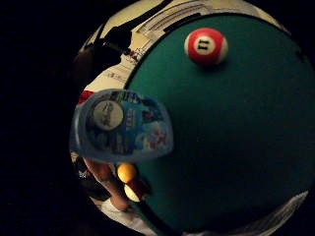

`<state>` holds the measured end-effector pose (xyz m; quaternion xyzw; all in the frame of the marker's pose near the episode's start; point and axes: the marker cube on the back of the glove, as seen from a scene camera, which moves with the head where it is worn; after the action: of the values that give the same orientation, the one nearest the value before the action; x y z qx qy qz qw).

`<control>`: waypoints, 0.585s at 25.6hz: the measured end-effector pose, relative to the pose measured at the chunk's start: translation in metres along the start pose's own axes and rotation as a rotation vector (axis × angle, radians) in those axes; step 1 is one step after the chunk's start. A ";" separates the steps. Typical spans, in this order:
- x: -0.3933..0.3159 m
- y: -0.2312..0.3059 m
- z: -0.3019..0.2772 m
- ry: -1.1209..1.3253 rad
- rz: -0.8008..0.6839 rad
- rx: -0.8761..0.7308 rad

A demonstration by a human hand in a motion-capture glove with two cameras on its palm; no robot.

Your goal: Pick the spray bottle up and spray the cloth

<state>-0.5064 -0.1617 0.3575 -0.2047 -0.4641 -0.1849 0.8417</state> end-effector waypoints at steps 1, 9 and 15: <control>-0.001 0.006 -0.006 0.043 -0.007 -0.006; -0.012 0.071 -0.061 0.386 -0.086 -0.024; -0.019 0.119 -0.087 0.539 -0.137 -0.059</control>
<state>-0.3952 -0.1036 0.2787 -0.1408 -0.2308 -0.3025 0.9140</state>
